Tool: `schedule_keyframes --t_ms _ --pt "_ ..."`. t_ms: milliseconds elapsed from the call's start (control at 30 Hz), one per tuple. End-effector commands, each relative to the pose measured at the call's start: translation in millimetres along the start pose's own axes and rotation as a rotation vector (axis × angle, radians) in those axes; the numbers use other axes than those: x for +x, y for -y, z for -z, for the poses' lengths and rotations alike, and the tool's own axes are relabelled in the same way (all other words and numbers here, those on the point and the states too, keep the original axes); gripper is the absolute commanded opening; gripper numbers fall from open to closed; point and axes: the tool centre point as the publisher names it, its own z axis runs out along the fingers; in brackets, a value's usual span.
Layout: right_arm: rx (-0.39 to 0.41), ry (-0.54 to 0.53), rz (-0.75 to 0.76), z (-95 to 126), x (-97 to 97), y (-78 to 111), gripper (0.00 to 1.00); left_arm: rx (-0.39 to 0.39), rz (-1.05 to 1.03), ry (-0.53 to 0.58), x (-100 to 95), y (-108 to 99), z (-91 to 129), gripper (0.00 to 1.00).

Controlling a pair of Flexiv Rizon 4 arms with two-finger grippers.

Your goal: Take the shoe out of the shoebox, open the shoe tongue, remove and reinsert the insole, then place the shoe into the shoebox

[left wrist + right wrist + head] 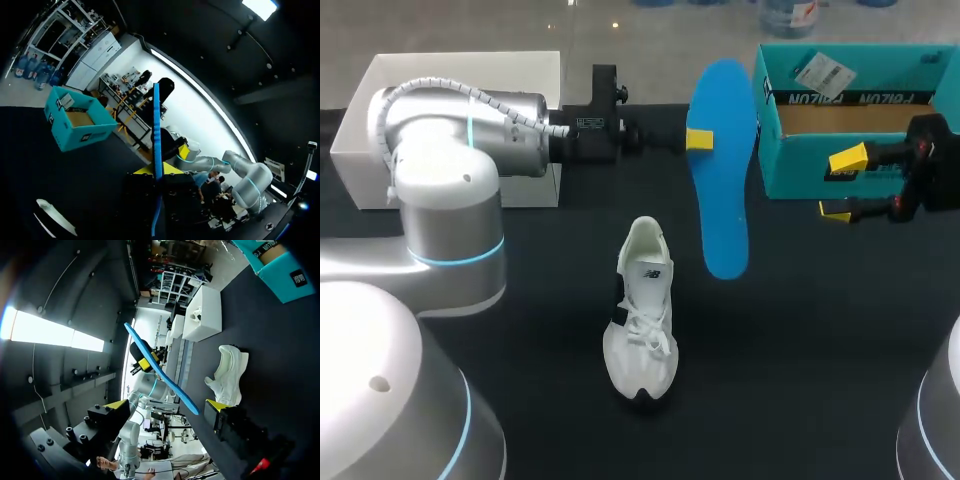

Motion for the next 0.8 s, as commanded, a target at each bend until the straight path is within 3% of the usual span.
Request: schedule_keyframes --t_ms 33,467,567,700,800 --pt "0.000 0.003 -0.002 -1 0.3 0.2 1.00 -0.016 0.324 -0.041 -4.0 1 -3 0.00" --pt "0.000 0.003 -0.002 -1 0.3 0.2 1.00 -0.024 0.427 -0.135 -16.2 -13 -8 0.00" --pt "-0.007 0.277 -0.114 4 15.9 -2.5 1.00 -0.035 0.427 -0.133 -20.3 -15 -10 0.00" --pt "-0.014 0.549 -0.220 -7 33.2 -9.9 1.00 -0.035 0.474 -0.115 -24.7 -15 -13 0.00" --pt "-0.025 0.621 -0.225 -14 43.0 -12.7 1.00 -0.026 0.492 -0.110 -25.9 -13 -14 0.00"
